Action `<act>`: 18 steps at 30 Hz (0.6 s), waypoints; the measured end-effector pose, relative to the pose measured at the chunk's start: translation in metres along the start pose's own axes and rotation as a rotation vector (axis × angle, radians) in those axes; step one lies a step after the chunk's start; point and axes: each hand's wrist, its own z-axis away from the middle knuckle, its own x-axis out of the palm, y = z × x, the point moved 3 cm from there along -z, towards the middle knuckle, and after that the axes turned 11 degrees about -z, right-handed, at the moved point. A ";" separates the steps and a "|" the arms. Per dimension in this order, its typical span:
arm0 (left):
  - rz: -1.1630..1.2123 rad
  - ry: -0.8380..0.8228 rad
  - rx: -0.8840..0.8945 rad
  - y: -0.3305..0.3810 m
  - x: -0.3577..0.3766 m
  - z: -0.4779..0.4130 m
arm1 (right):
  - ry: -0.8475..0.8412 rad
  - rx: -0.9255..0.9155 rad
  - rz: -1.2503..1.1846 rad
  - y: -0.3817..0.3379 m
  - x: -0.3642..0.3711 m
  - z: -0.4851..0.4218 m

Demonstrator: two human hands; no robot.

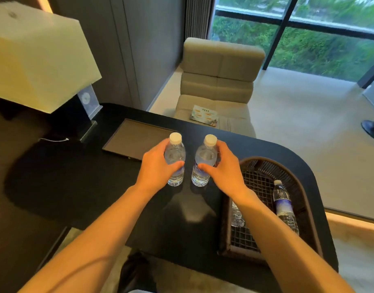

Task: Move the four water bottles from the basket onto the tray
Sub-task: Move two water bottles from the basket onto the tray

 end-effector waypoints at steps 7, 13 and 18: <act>-0.075 0.011 -0.090 -0.081 -0.031 -0.070 | -0.073 0.102 0.020 0.003 0.093 -0.077; -0.097 -0.047 -0.150 -0.153 -0.047 -0.148 | -0.091 0.130 0.016 0.011 0.172 -0.145; -0.076 -0.063 -0.180 -0.209 -0.048 -0.204 | -0.121 0.195 0.118 0.026 0.234 -0.205</act>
